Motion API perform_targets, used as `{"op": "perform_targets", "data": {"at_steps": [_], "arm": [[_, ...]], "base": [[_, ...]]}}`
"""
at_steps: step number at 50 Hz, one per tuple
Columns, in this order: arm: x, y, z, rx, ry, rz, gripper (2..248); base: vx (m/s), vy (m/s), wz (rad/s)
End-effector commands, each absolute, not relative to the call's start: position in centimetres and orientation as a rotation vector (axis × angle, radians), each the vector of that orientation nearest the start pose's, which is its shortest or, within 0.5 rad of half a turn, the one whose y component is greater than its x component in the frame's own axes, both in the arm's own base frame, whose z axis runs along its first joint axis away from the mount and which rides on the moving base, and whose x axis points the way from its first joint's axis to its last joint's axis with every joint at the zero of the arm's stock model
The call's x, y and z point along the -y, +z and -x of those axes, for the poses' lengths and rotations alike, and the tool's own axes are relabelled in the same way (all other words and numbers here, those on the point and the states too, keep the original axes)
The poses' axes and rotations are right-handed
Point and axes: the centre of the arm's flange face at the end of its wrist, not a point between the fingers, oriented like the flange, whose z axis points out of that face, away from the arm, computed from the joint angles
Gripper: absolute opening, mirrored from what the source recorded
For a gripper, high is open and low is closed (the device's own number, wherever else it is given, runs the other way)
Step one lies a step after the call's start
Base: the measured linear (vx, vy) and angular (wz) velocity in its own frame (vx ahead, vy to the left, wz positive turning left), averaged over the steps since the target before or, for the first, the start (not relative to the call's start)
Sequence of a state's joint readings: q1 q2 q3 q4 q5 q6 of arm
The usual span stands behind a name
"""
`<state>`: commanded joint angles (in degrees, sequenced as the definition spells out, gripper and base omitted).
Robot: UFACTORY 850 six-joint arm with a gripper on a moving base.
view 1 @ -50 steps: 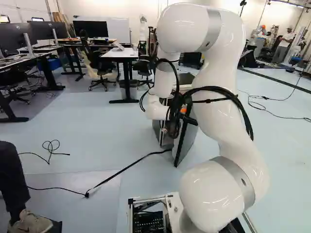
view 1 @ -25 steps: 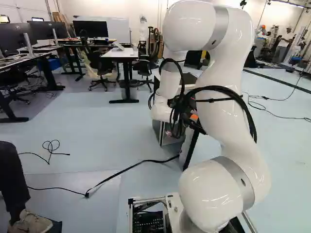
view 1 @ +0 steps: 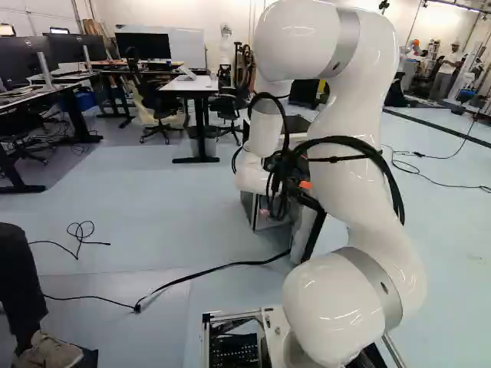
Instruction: Open the fridge door
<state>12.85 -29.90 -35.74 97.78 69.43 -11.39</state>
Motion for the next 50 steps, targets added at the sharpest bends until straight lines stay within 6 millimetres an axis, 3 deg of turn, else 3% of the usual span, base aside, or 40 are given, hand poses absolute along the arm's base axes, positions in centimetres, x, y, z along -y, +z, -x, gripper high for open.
{"op": "perform_targets", "data": {"at_steps": [26, 50], "arm": [[-2.1, 27.2, -39.3, 1.281, 1.099, -1.638, 247], [-1.9, 27.5, -43.7, 1.354, 1.13, -1.6, 247]], "base": [[0.0, 0.0, 0.0], [0.0, 0.0, 0.0]]}}
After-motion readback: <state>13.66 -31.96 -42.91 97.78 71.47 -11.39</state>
